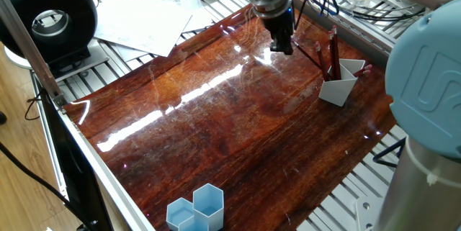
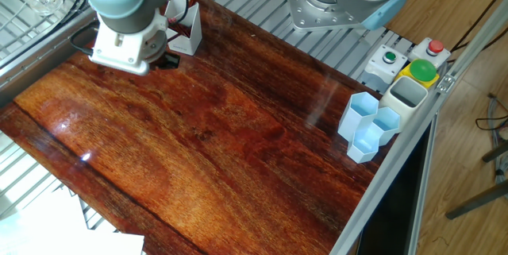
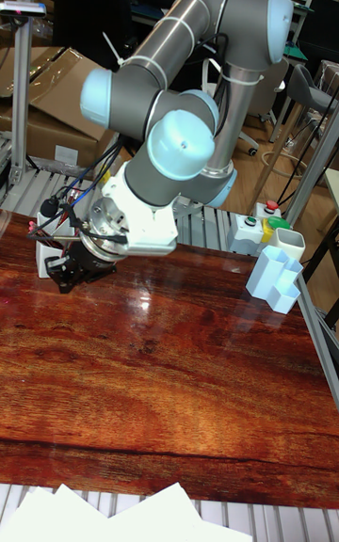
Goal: Put the pen into the pen holder
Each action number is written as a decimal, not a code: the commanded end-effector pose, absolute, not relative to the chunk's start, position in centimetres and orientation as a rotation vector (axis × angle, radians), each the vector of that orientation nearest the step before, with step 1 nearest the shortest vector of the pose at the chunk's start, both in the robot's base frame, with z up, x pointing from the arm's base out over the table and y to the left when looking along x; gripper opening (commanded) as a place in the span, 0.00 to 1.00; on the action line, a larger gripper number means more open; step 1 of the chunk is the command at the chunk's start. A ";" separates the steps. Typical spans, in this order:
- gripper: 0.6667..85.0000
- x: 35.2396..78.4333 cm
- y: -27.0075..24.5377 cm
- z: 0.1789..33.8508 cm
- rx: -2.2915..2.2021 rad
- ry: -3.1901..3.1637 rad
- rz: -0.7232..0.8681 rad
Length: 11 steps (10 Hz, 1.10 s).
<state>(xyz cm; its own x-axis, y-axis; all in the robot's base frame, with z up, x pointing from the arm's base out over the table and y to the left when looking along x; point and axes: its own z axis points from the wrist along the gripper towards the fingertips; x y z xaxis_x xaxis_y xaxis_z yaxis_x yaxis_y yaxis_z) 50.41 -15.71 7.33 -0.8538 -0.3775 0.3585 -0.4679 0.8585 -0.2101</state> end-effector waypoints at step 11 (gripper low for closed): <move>0.00 47.2 -15.9 10.9 0.538 -2.599 0.345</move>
<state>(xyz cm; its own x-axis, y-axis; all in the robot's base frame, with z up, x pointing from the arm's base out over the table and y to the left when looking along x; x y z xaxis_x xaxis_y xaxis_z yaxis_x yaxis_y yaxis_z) 47.15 -16.69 10.17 -0.8235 -0.3018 0.4804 -0.4308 0.8837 -0.1833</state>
